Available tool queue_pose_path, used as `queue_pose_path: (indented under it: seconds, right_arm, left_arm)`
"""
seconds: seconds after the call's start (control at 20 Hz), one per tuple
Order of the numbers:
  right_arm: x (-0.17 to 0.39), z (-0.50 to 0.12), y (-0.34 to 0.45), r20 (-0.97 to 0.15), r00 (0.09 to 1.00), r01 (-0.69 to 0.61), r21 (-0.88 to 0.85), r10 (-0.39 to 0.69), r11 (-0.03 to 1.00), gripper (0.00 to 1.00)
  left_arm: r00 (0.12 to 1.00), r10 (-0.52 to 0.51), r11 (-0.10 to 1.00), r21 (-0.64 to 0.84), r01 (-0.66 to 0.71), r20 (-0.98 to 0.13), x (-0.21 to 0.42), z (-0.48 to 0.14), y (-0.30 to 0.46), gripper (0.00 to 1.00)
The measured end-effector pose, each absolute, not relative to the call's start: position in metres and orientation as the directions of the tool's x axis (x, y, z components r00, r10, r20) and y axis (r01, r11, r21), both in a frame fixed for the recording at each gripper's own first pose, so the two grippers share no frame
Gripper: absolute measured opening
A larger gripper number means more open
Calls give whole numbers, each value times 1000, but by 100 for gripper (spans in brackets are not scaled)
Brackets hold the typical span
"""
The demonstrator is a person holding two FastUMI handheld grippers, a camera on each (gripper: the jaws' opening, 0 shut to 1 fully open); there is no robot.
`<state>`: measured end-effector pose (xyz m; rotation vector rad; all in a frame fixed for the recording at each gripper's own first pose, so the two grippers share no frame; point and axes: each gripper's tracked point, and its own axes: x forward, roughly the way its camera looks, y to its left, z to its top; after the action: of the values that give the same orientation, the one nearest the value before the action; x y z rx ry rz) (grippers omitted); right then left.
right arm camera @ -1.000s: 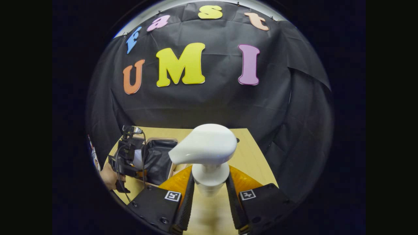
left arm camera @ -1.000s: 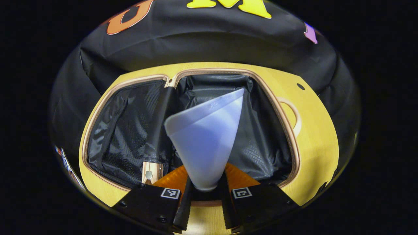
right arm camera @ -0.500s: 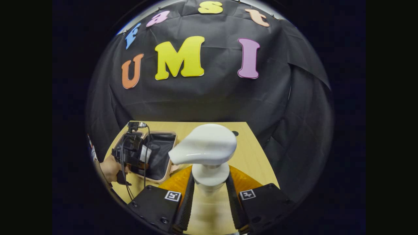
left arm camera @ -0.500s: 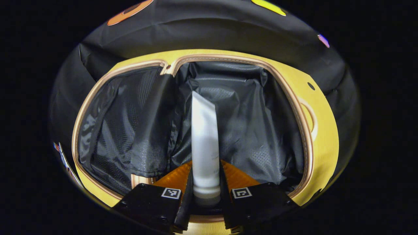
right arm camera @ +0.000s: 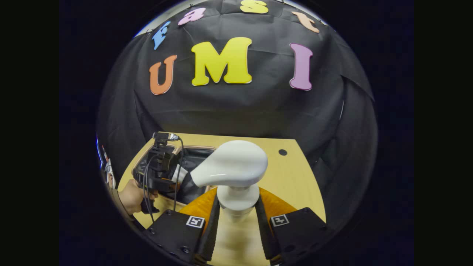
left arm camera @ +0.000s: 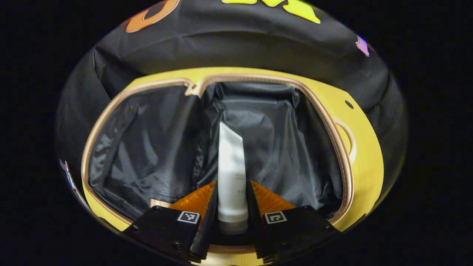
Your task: First open the suitcase, pack the skin care products into it, and then close the suitcase.
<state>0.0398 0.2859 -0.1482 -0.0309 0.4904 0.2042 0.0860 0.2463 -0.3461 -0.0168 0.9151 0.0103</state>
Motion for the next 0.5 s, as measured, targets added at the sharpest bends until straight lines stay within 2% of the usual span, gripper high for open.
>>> queue_pose_path:
  seconds: [0.05, 0.15, 0.2, 0.25, 0.3, 0.35, 0.5]
  right_arm:
    - [49, -147, 293, -471, 860, -211, 22, 196, 977, 48]
    - [66, -144, 307, -464, 860, -230, 17, 211, 973, 48]
    - [73, -142, 318, -458, 860, -246, 12, 224, 969, 48]
    - [80, -141, 328, -452, 860, -261, 9, 237, 965, 48]
    - [84, -142, 341, -451, 857, -278, 5, 250, 961, 48]
    - [89, -144, 354, -451, 852, -296, 5, 267, 955, 46]
    - [96, -163, 398, -475, 822, -348, 18, 314, 937, 48]
  left_arm:
    - [637, 11, 1000, -3, -21, -771, 86, -333, 247, 51]
    - [699, 13, 1000, 4, -14, -715, 82, -304, 249, 78]
    - [734, 21, 1000, 16, -15, -678, 78, -283, 253, 78]
    - [773, 27, 1000, 26, -14, -634, 72, -263, 257, 86]
    - [812, 38, 999, 43, -16, -582, 67, -241, 263, 79]
    - [851, 56, 998, 64, -26, -522, 60, -217, 272, 81]
    - [939, 82, 993, 106, -49, -334, 31, -143, 287, 86]
